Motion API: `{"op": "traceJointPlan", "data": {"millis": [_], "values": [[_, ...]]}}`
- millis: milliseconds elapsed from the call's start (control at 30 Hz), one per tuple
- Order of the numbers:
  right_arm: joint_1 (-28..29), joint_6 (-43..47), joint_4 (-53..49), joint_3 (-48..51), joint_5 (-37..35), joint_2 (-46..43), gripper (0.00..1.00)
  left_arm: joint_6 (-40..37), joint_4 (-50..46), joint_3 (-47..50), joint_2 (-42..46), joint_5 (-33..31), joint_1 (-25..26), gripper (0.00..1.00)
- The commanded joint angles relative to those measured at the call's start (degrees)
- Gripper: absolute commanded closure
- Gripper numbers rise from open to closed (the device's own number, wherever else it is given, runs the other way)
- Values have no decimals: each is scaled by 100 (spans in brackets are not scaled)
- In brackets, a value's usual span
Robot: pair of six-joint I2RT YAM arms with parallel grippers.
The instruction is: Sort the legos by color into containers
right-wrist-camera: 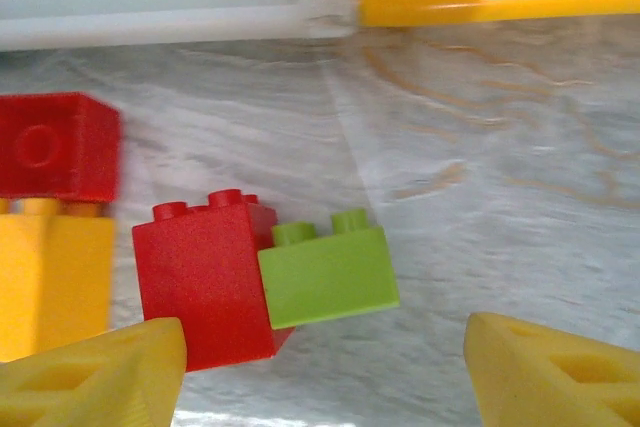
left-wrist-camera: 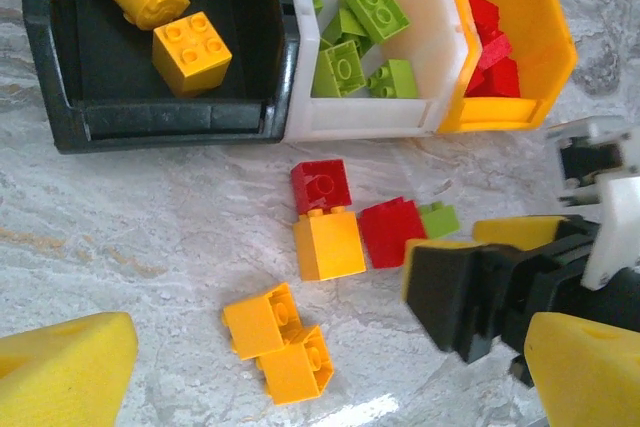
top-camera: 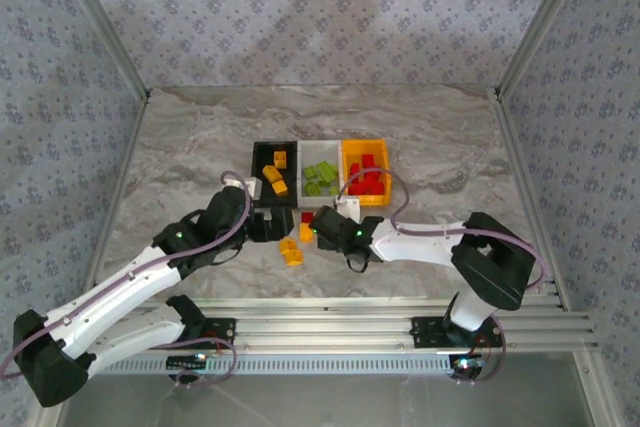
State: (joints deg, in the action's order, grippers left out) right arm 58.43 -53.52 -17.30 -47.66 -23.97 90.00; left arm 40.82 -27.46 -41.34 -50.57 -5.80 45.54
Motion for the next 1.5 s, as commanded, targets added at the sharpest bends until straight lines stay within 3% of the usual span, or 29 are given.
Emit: {"op": "traceJointPlan", "data": {"millis": [0,167,533,733,900,1167,1467], "values": [[-87,-239,-419,320,-355,-398,25,92,-83,65,118,-80,25,0],[88,383,124,132,13,-478,25,104,-93,119,183,-121,27,0],[-82,-191,192,-310,226,583,24,76,-223,205,367,-220,-25,1],[-91,12,315,-427,219,705,41,67,-247,235,431,-229,-73,0],[-87,259,484,-462,217,759,44,64,-233,276,423,-224,-110,0],[-15,341,450,-496,174,735,63,81,-224,333,424,-184,-152,0],[465,234,266,-85,88,-137,72,52,-245,379,433,-182,-167,0]]}}
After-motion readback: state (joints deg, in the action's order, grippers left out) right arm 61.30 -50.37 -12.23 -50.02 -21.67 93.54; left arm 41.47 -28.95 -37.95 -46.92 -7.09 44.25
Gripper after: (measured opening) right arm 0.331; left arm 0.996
